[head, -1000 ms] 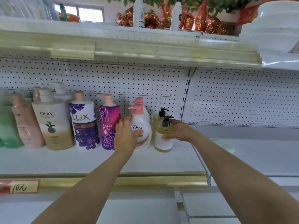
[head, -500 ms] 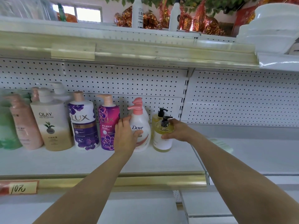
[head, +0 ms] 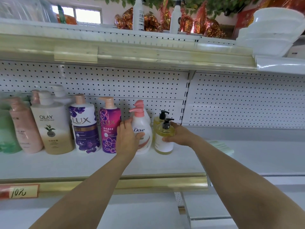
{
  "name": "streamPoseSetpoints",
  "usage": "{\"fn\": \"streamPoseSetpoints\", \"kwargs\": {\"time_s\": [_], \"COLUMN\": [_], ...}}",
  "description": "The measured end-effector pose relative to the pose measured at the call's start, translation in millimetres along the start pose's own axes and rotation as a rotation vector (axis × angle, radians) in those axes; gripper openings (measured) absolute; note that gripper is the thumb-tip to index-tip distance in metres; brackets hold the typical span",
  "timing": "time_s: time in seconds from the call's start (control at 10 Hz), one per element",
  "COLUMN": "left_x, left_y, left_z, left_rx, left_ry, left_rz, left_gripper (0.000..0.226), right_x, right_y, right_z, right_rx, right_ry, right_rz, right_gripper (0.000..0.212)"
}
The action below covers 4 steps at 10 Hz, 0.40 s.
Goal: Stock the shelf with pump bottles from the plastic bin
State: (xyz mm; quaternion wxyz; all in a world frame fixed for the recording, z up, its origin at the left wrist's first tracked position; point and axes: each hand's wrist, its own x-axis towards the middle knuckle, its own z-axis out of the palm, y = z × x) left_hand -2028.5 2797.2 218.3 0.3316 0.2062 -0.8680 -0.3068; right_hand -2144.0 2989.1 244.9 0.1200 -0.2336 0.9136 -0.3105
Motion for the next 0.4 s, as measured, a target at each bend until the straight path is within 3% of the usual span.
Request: {"fn": "streamPoseSetpoints", "kwargs": {"time_s": [0.3,0.4], "left_x": [-13,-25], "left_y": [13,12], "left_z": [-14,-22], "left_rx": [0.026,0.031], "left_ry": [-0.089,-0.109], "left_rz": [-0.031,-0.046], "left_gripper": [0.071,0.075], "right_x": [-27,-45], "right_y": [-1,-5], "right_z": [11,10], "right_rx": [-0.099,-0.176], "right_ry": [0.101,0.100], "right_rz": [0.026,0.024], "right_gripper": [0.101,0.096]}}
